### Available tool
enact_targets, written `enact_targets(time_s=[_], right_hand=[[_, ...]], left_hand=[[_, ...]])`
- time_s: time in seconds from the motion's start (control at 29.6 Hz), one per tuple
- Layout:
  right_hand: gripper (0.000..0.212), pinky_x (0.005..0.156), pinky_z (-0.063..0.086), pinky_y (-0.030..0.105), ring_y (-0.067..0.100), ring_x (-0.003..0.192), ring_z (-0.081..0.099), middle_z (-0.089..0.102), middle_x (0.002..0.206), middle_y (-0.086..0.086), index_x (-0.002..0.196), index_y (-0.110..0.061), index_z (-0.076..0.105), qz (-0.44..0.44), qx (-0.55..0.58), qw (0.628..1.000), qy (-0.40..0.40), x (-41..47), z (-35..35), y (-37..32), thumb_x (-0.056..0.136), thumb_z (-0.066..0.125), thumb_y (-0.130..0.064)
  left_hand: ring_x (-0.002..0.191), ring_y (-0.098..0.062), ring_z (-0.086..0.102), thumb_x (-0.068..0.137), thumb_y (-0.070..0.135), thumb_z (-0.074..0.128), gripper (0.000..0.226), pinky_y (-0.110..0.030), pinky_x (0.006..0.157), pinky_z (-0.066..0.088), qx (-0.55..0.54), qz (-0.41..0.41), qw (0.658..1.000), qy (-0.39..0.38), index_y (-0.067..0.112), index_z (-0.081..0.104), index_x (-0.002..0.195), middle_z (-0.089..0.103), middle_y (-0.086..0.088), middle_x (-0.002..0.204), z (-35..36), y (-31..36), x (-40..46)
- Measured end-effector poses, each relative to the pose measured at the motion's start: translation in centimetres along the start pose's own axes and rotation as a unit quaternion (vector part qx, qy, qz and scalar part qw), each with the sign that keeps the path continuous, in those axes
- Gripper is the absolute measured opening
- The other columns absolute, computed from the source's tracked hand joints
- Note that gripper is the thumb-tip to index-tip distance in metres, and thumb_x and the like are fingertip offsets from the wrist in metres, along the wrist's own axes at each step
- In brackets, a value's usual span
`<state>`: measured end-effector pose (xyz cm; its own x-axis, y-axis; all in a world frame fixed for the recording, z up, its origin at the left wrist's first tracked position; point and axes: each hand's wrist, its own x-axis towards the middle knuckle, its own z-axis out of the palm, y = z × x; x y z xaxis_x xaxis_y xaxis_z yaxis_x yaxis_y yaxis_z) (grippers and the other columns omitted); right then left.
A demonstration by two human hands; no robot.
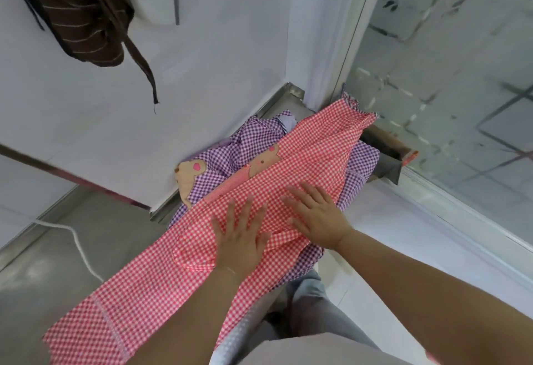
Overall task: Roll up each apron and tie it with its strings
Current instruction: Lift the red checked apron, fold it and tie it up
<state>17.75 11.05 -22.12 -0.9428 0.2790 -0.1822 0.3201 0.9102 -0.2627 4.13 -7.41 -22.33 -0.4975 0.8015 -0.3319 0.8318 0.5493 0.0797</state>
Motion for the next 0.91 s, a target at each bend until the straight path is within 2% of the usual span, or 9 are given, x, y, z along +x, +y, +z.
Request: enact_targets(time_s=[0.1, 0.2, 0.27, 0.34, 0.41, 0.57, 0.68, 0.81, 0.91], right_hand=[[0.074, 0.117, -0.012, 0.052, 0.021, 0.147, -0.012, -0.005, 0.160, -0.010, 0.152, -0.040, 0.006, 0.000, -0.029, 0.997, -0.073, 1.8, -0.8, 2.4, 0.086, -0.004, -0.071], [0.084, 0.116, -0.012, 0.053, 0.021, 0.148, -0.011, -0.005, 0.162, -0.009, 0.152, -0.042, 0.000, -0.005, -0.038, 0.995, -0.089, 3.5, -0.9, 4.9, 0.077, -0.018, -0.076], [0.088, 0.117, -0.012, 0.051, 0.021, 0.148, -0.010, -0.002, 0.162, -0.009, 0.152, -0.041, 0.001, -0.005, -0.034, 0.996, -0.088, 4.5, -1.0, 6.8, 0.074, -0.022, -0.076], [0.087, 0.116, -0.014, 0.049, 0.021, 0.149, -0.009, -0.001, 0.162, -0.010, 0.152, -0.040, 0.003, -0.009, -0.034, 0.996, -0.086, 5.5, -1.3, 8.6, 0.076, -0.021, -0.076], [0.077, 0.115, -0.017, 0.050, 0.020, 0.149, -0.009, 0.000, 0.161, -0.010, 0.152, -0.040, 0.002, -0.015, -0.041, 0.994, -0.097, 6.5, -1.7, 10.0, 0.083, -0.010, -0.072], [0.073, 0.114, -0.015, 0.056, 0.020, 0.148, -0.011, -0.002, 0.162, -0.010, 0.151, -0.041, -0.004, -0.008, -0.055, 0.991, -0.124, 8.3, -1.7, 13.5, 0.085, -0.006, -0.071], [0.068, 0.115, -0.016, 0.048, 0.018, 0.148, -0.011, -0.006, 0.161, -0.010, 0.152, -0.038, -0.005, 0.004, -0.066, 0.988, -0.137, 9.6, -2.8, 16.6, 0.090, 0.003, -0.066], [0.068, 0.118, -0.005, 0.041, 0.025, 0.149, 0.008, 0.018, 0.160, 0.004, 0.153, -0.023, 0.019, 0.019, -0.072, 0.996, -0.039, 10.2, -4.6, 19.5, 0.095, 0.005, -0.055], [0.061, 0.119, 0.006, 0.051, 0.034, 0.145, 0.019, 0.027, 0.155, 0.013, 0.148, -0.015, 0.030, 0.144, -0.076, 0.986, 0.035, 10.4, -6.0, 20.6, 0.093, 0.019, -0.039]], left_hand=[[0.137, -0.031, -0.037, 0.081, 0.069, -0.020, 0.066, -0.061, 0.106, -0.024, -0.007, -0.048, 0.998, -0.046, 0.045, -0.027, 0.142, -0.035, 0.007, 0.153, 0.7, -0.7, 0.9], [0.138, -0.034, -0.034, 0.080, 0.068, -0.019, 0.066, -0.061, 0.100, -0.027, 0.018, -0.095, 0.992, -0.078, 0.043, -0.027, 0.141, -0.031, 0.004, 0.153, 1.0, -2.1, 0.6], [0.138, -0.034, -0.032, 0.087, 0.058, -0.011, 0.063, -0.063, 0.102, -0.024, 0.024, -0.127, 0.988, -0.086, 0.039, -0.023, 0.146, -0.028, 0.003, 0.154, 0.8, -2.3, 0.7], [0.140, -0.035, -0.029, 0.095, 0.043, 0.006, 0.060, -0.064, 0.106, -0.020, 0.001, -0.163, 0.983, -0.082, 0.035, -0.016, 0.150, -0.028, 0.002, 0.154, 0.7, -1.4, 1.4], [0.142, -0.035, -0.026, 0.098, 0.042, 0.011, 0.058, -0.062, 0.111, -0.015, -0.046, -0.213, 0.972, -0.086, 0.037, -0.015, 0.150, -0.032, 0.005, 0.151, 0.7, -0.6, 2.3], [0.142, -0.035, -0.025, 0.084, 0.063, -0.011, 0.065, -0.060, 0.115, -0.006, -0.093, -0.258, 0.956, -0.104, 0.043, -0.026, 0.144, -0.035, 0.008, 0.150, 2.0, -0.6, 2.6], [0.142, -0.035, -0.024, 0.084, 0.067, -0.016, 0.062, -0.058, 0.113, -0.006, -0.090, -0.258, 0.958, -0.090, 0.044, -0.029, 0.140, -0.033, 0.007, 0.152, 2.7, -0.9, 2.5], [0.140, -0.034, -0.027, 0.078, 0.067, -0.021, 0.066, -0.056, 0.109, -0.012, -0.077, -0.261, 0.958, -0.084, 0.045, -0.030, 0.140, -0.035, 0.007, 0.151, 3.4, -0.8, 2.8], [0.143, -0.035, -0.023, 0.091, 0.057, -0.006, 0.063, -0.056, 0.112, -0.010, -0.073, -0.271, 0.957, -0.072, 0.038, -0.017, 0.149, -0.025, 0.003, 0.157, 3.2, -0.5, 2.7]])
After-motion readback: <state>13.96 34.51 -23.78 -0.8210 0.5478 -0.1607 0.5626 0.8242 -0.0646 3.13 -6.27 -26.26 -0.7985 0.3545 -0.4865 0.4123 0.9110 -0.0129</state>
